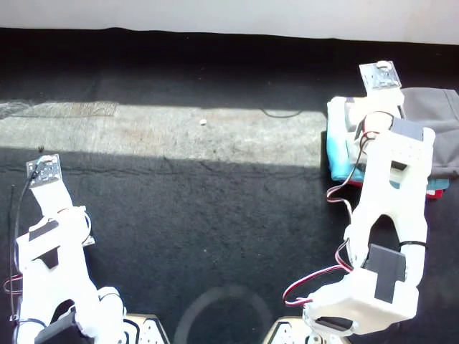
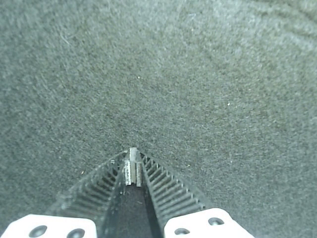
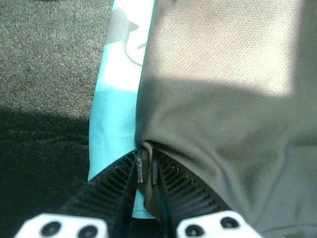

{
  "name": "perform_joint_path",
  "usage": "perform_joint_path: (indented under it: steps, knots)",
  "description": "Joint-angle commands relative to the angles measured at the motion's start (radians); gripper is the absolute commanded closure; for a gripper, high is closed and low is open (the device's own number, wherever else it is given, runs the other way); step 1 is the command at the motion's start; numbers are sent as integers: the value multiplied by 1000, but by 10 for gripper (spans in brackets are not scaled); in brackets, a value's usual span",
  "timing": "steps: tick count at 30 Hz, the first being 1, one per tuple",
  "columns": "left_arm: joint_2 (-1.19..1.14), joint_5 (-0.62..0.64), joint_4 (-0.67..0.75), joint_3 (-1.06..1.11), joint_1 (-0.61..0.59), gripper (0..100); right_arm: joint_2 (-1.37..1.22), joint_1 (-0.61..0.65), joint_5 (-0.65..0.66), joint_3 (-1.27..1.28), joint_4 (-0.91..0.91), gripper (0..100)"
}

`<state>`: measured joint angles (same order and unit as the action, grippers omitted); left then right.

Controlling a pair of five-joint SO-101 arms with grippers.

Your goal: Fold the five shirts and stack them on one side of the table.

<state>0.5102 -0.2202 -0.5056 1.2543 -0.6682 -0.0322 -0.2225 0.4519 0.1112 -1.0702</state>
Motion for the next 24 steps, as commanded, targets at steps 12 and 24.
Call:
perform_joint_path:
  steps: [12,24]
  knots:
    - [21,-9,15,-1,12,990,255,94,8,24,-59,991]
    - [21,-9,15,-1,12,990,255,122,9,142,-22,989]
